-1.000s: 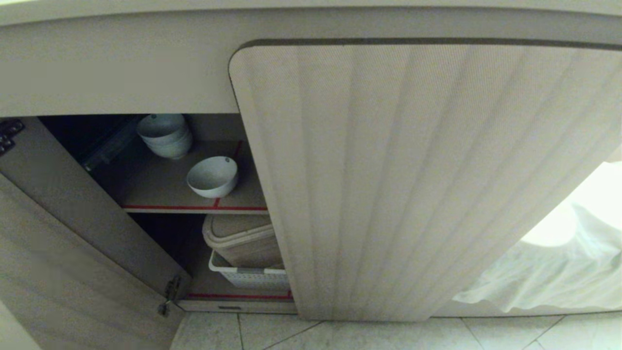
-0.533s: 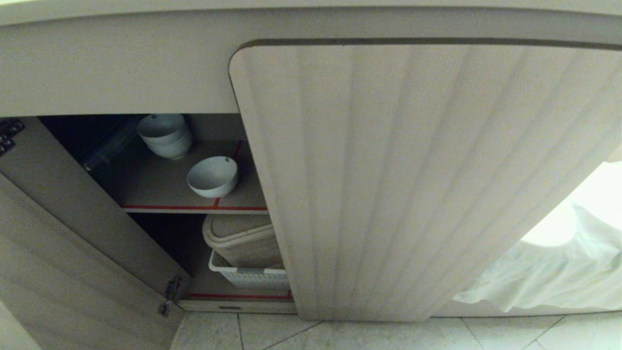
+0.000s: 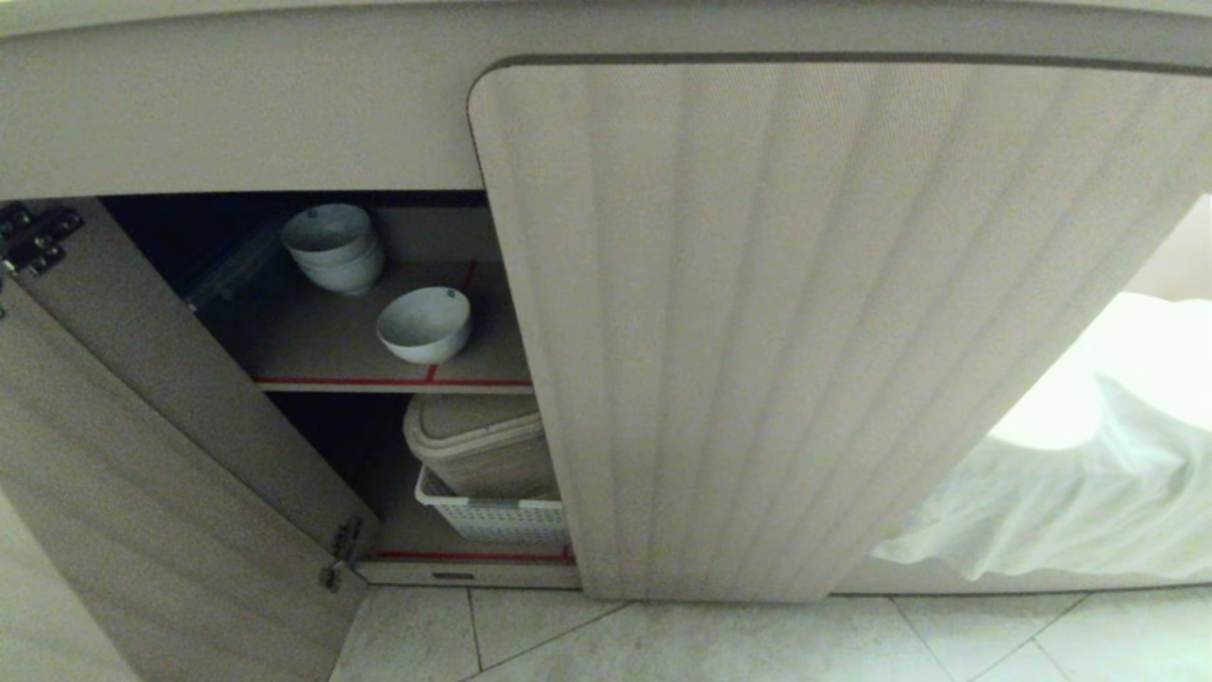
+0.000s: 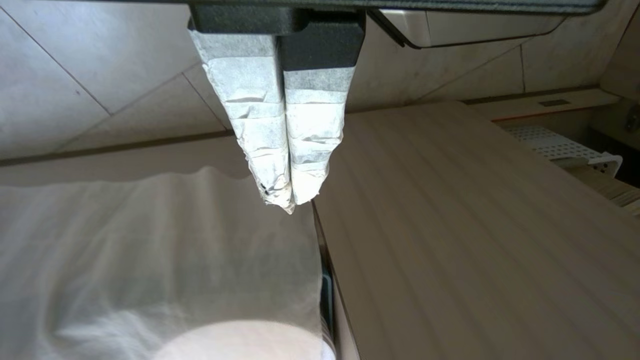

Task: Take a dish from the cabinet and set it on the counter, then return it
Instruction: Close the cabinet door

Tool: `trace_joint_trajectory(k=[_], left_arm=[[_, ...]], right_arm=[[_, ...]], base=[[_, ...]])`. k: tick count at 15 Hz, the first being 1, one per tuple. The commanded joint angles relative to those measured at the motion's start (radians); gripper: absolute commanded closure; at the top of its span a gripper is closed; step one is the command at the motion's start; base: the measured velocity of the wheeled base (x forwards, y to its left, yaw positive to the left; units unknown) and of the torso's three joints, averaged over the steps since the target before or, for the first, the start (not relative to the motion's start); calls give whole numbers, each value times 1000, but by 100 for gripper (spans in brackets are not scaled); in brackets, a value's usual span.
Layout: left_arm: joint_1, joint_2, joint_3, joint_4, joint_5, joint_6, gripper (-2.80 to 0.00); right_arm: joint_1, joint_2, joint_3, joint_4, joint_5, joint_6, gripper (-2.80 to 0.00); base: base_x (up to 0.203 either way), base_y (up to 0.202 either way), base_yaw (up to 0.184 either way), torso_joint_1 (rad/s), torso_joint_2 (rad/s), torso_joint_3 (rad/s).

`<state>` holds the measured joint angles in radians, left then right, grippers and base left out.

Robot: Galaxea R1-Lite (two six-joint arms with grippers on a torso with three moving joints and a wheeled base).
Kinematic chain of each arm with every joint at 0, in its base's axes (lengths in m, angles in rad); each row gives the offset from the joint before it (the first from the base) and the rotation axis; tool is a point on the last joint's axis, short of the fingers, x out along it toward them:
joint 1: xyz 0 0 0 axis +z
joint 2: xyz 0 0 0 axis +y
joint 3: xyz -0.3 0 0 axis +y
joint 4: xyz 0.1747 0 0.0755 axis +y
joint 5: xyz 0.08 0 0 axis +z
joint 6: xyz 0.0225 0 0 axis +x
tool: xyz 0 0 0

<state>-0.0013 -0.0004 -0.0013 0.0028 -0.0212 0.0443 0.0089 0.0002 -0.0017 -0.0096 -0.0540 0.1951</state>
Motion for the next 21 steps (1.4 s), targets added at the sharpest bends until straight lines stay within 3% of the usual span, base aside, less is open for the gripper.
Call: trace_joint_trajectory(k=[1,21], left_arm=[[0,0,1,0,1,-11,0],[0,0,0,0,1,-35,0]], right_arm=[[0,0,0,-1,-1,1,0],[0,0,0,-1,-1,1,0]], base=[[-193,0,1,7,-2,2],[-194,0,0,2,2,2]])
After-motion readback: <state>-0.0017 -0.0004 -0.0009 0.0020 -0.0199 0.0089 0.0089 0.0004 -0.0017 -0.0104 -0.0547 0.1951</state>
